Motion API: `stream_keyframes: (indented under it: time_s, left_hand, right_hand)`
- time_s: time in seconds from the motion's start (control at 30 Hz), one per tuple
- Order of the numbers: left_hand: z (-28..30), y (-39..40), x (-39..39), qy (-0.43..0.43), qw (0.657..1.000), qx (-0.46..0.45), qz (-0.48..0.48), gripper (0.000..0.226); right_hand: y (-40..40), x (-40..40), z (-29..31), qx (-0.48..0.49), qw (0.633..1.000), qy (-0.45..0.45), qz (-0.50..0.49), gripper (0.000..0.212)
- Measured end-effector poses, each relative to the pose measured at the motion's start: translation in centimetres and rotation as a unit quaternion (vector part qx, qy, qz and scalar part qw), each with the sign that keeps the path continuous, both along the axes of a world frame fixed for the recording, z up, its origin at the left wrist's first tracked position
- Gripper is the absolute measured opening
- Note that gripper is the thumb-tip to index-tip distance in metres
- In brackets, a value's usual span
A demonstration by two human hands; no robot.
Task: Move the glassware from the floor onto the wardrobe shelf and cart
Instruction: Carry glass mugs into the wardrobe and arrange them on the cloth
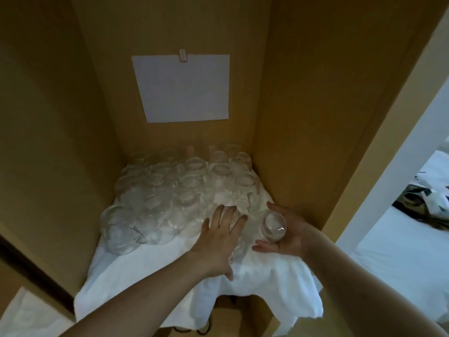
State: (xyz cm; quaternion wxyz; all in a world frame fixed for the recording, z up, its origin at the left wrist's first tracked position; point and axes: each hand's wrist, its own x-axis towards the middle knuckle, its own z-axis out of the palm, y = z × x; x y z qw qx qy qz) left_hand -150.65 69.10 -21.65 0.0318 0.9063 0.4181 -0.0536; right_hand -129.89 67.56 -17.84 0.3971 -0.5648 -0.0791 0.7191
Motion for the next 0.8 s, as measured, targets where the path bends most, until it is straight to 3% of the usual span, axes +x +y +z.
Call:
stream_keyframes:
  time_s: [0.13, 0.23, 0.33, 0.43, 0.57, 0.8]
  left_hand:
    - [1.9, 1.5, 0.2, 0.004, 1.000, 0.012, -0.006, 0.112]
    - [3.4, 3.2, 0.6, 0.001, 0.999, -0.040, 0.035, 0.109]
    - [4.0, 3.4, 1.2, 0.008, 0.996, -0.053, 0.070, 0.109]
    - [4.4, 3.0, 1.9, 0.049, 0.994, 0.022, 0.099, 0.104]
    - [4.8, 3.5, 2.2, 0.089, 0.982, 0.097, 0.138, 0.096]
    - [3.6, 4.8, 2.5, 0.090, 0.971, 0.113, 0.192, 0.103]
  right_hand:
    - [0.7, 0.8, -0.1, -0.009, 0.999, -0.022, 0.031, 0.049]
    - [0.9, 1.5, 0.1, 0.001, 0.999, -0.022, 0.048, 0.051]
    - [1.1, 1.1, 0.7, 0.013, 0.998, -0.001, 0.063, 0.074]
    - [1.2, 0.8, 1.1, 0.043, 0.998, -0.003, 0.050, 0.090]
    - [1.3, 0.8, 1.4, 0.090, 0.992, -0.033, 0.087, 0.053]
    - [1.6, 0.6, 0.6, 0.112, 0.988, -0.076, 0.078, 0.037]
